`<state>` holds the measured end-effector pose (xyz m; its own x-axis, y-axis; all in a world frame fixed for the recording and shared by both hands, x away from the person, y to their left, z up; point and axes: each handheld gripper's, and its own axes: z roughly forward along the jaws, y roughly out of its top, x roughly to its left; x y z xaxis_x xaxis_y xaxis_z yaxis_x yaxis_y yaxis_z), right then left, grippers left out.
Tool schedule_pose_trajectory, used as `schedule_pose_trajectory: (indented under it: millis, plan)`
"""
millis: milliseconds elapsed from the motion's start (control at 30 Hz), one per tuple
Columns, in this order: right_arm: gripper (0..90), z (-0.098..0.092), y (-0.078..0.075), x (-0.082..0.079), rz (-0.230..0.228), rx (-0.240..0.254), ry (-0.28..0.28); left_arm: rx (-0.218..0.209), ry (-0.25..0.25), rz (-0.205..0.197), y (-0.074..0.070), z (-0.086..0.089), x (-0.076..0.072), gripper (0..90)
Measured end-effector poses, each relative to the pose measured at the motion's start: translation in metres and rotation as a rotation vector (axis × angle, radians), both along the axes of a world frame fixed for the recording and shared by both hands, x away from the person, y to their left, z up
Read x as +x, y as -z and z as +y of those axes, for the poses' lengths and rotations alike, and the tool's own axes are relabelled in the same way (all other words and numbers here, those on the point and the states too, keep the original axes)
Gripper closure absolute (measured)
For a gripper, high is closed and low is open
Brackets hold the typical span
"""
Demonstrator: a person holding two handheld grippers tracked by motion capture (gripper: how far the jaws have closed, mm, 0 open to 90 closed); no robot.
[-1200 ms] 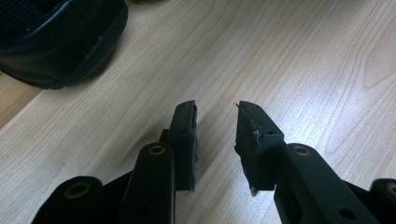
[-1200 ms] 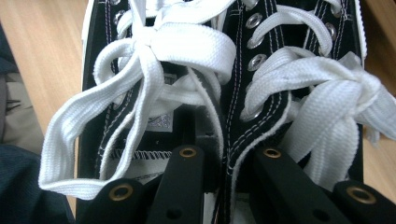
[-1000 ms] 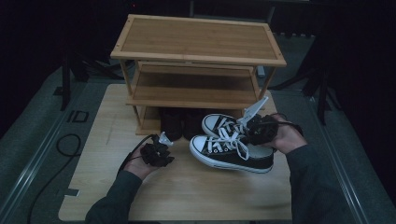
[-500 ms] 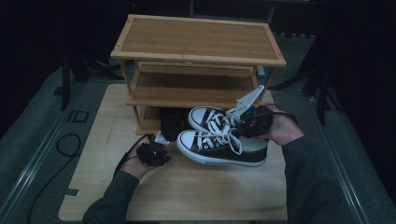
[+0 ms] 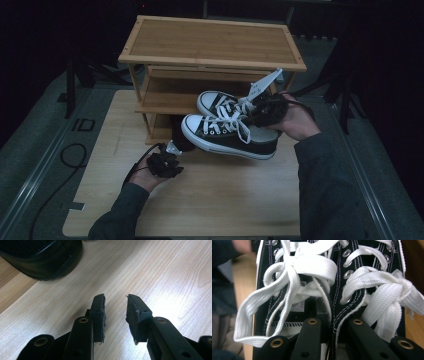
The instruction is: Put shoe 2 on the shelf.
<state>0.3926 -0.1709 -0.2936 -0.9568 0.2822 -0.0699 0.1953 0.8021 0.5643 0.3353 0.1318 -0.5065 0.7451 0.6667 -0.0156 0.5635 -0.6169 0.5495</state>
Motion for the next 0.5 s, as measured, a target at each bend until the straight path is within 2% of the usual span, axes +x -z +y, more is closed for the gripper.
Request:
schedule_pose_trajectory:
  millis: [167,333,500]
  plan:
    - [85.6,0.008,0.006,0.022,-0.008,0.041,0.131,0.001,0.001,0.002,0.000,0.000,-0.001,68.2]
    - [85.6,0.020,0.011,0.032,-0.050,0.067,0.270,-0.002,-0.004,-0.002,0.000,0.002,0.000,68.2]
    - [85.6,0.027,0.013,0.037,-0.072,0.050,0.341,-0.001,-0.004,-0.003,0.000,0.002,-0.001,68.2]
